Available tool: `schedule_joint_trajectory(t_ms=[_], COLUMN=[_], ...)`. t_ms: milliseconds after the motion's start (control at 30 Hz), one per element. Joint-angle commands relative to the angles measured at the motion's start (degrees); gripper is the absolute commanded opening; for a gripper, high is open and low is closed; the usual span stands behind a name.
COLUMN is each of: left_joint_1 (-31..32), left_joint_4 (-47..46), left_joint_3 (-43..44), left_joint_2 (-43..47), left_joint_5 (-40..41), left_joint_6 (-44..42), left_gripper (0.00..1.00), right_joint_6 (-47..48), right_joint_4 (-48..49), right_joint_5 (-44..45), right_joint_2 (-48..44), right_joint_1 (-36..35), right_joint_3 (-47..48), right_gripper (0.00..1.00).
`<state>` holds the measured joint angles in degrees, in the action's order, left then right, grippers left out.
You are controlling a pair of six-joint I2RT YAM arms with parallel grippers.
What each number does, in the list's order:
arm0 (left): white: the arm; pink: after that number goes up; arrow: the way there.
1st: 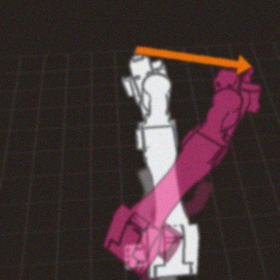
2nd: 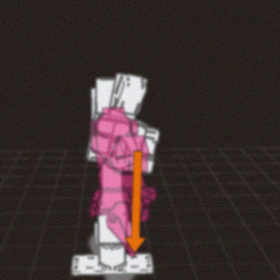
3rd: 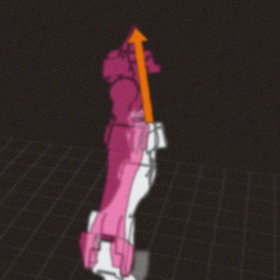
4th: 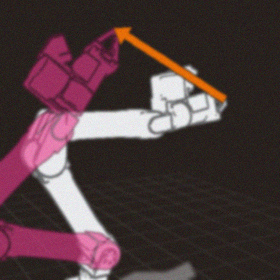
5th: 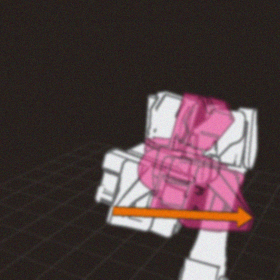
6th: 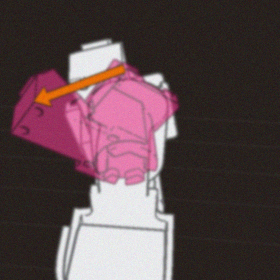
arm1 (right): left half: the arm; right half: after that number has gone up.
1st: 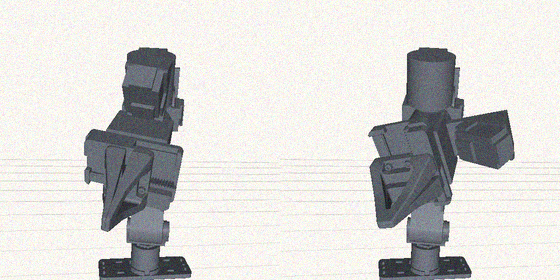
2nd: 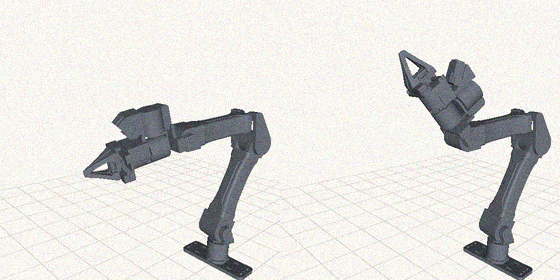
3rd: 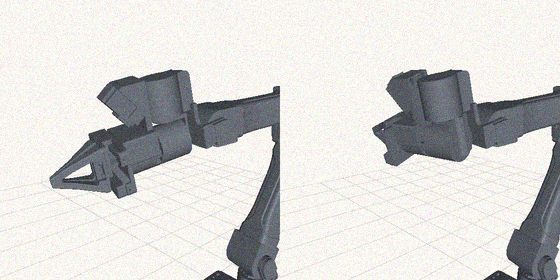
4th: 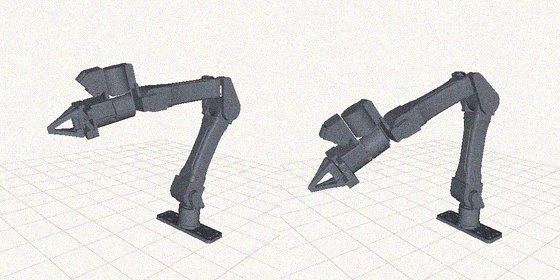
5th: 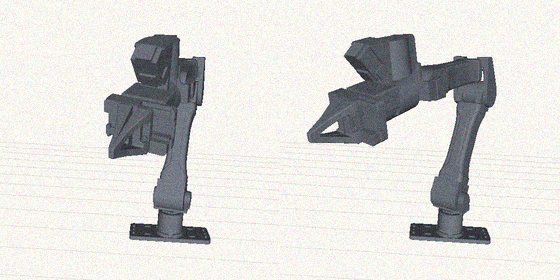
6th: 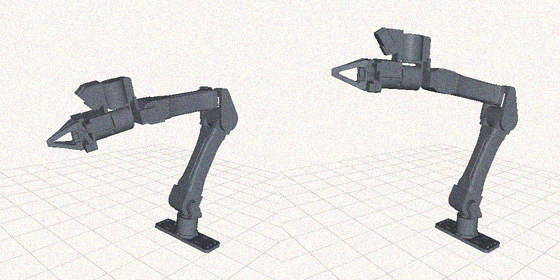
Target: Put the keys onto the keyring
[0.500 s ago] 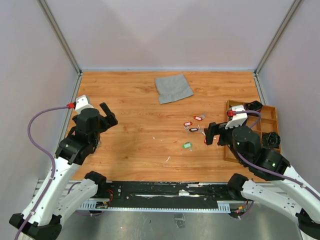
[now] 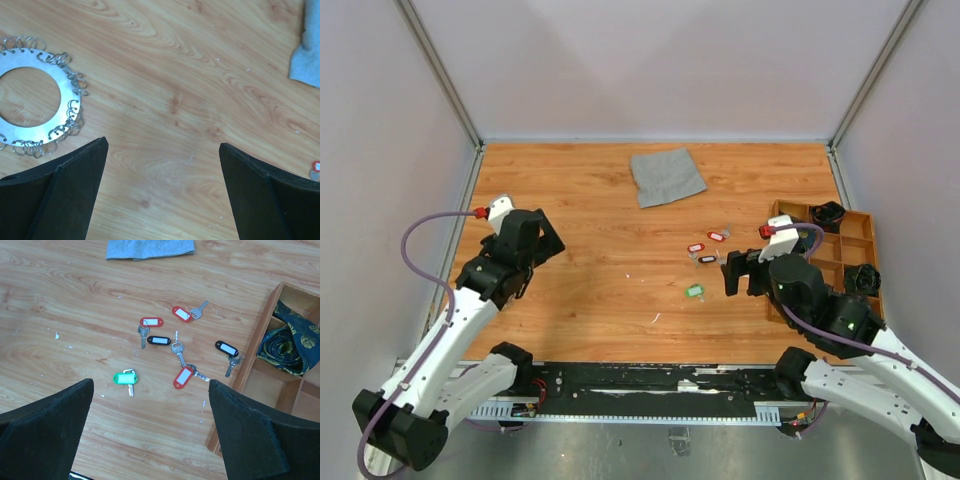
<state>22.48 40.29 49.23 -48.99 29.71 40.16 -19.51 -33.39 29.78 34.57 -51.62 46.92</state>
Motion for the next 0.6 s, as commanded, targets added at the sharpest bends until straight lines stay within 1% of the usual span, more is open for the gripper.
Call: schedule_joint_trajectory(t_ms=[0, 133, 200, 367, 567], left_joint_1=[-3.0, -9.8, -12.7, -14.8, -17.6], left_joint_4=[-1.7, -5.6, -6.5, -4.6, -10.0], left_joint_3=[-1.5, -4.3, -5.3, -4.9, -9.0], left_joint_2=[-1.4, -2.0, -2.6, -6.4, -8.0], left_joint_5=[0.4, -4.4, -5.5, 0.9, 0.6], left_joint_6=[2.5, 1.7, 1.7, 3.8, 3.7], left_gripper=[0.99, 0.99, 0.99, 0.98, 0.98], right_joint_6=[-1.0, -2.6, -4.2, -7.2, -9.7], right_joint_4=[0.9, -0.4, -0.8, -0.1, 0.6], right_joint_5=[-1.2, -1.2, -1.7, -3.6, -8.4], right_joint_2=[1.0, 2.2, 1.9, 0.2, -1.3], right_joint_1=[-0.4, -0.4, -0.4, -0.4, -0.4], right_joint_3=[-0.3, -0.1, 0.0, -1.7, -1.9], right_gripper=[0.99, 0.98, 0.98, 0.98, 0.99])
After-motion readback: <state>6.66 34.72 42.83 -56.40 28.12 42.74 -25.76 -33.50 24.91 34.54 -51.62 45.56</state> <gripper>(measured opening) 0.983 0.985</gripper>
